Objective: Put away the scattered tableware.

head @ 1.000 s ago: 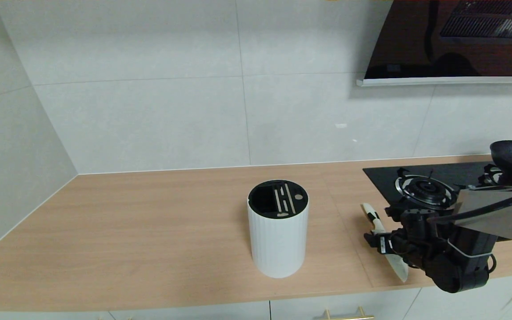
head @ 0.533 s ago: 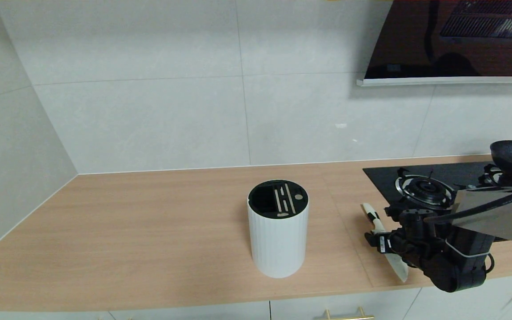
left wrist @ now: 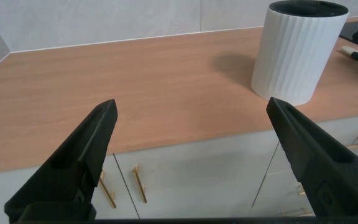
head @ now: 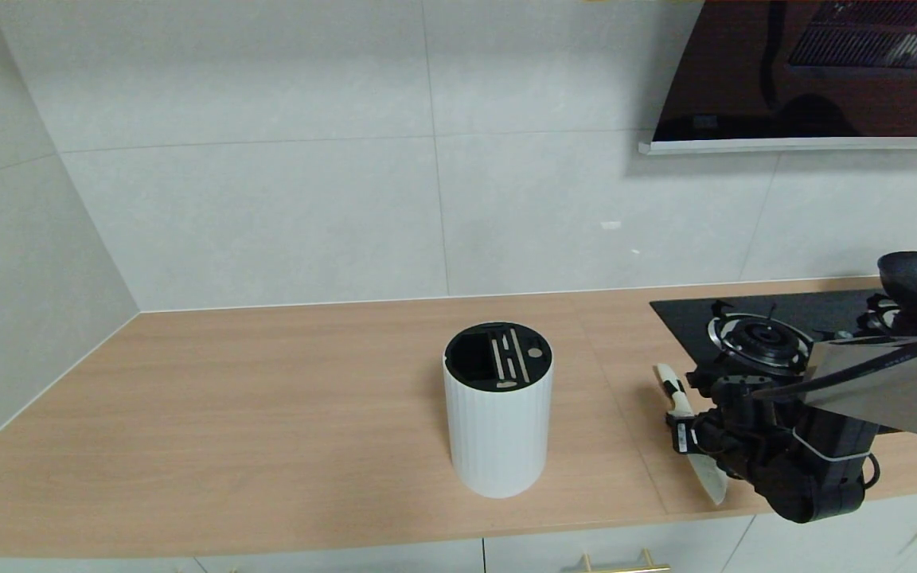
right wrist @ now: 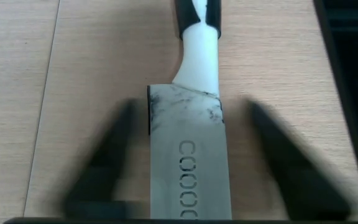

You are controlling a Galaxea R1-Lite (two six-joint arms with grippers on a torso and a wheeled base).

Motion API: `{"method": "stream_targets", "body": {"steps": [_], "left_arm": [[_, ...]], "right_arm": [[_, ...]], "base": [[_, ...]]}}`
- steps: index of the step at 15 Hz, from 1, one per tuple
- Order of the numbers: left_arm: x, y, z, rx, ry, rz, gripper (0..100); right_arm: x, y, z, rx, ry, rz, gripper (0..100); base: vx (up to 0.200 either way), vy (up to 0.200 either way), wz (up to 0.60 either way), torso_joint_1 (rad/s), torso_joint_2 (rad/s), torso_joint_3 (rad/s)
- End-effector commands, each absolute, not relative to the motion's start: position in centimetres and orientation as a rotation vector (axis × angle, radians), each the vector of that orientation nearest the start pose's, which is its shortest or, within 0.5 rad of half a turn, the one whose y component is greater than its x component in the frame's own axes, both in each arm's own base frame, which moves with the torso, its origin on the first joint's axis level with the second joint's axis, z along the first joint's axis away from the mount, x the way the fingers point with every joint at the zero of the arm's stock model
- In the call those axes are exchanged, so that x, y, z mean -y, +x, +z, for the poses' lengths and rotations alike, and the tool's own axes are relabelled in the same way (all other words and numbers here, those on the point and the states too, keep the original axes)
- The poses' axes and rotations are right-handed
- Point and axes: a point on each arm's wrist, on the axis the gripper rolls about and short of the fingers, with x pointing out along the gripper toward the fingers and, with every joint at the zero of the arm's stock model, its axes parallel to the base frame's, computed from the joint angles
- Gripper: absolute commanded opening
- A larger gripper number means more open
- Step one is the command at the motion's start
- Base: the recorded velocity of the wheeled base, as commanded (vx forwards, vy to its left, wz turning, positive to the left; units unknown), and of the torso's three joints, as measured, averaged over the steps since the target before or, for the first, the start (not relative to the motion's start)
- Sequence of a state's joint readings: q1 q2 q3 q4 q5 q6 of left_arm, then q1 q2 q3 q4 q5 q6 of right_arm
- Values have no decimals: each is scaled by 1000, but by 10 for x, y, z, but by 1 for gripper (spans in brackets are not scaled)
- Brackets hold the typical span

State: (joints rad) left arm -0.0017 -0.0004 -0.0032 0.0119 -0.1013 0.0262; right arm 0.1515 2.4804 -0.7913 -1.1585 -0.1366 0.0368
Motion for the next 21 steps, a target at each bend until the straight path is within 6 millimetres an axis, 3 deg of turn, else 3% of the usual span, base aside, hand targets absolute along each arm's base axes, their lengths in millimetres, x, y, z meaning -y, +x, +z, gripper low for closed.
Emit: {"method": "stream_targets", "body": {"steps": [1, 5, 6, 10, 12, 13, 14, 15, 21], "left_arm": [[2, -23, 75, -8, 26, -103, 100], [2, -23, 75, -8, 26, -103, 100], [2, -23, 75, -8, 26, -103, 100], [2, -23, 75, -8, 27, -104, 100], [2, -23, 75, -8, 27, -103, 100], [2, -23, 75, -8, 27, -103, 100], [2, -23, 75, -9, 30, -106, 100], [2, -23, 75, -9, 32, -104, 100], [3, -25, 86, 68, 39, -125, 100]], "right_arm": [[-54, 375, -50, -525, -40, 5, 0], [-54, 374, -48, -524, -40, 5, 0], [-55, 374, -40, -506, -13, 2, 0], [-55, 361, 17, -448, 68, 9, 0], [-63, 345, 48, -454, 86, 34, 0], [-63, 345, 48, -454, 86, 34, 0], [-75, 328, 79, -458, 121, 75, 0], [-79, 320, 92, -464, 121, 96, 0], [-86, 268, 147, -405, 130, 262, 0]], "base": [[0, 0, 0, 0, 0, 0], [0, 0, 0, 0, 0, 0], [0, 0, 0, 0, 0, 0], [0, 0, 0, 0, 0, 0], [0, 0, 0, 0, 0, 0], [0, 0, 0, 0, 0, 0], [0, 0, 0, 0, 0, 0], [0, 0, 0, 0, 0, 0], [0, 0, 0, 0, 0, 0]]}}
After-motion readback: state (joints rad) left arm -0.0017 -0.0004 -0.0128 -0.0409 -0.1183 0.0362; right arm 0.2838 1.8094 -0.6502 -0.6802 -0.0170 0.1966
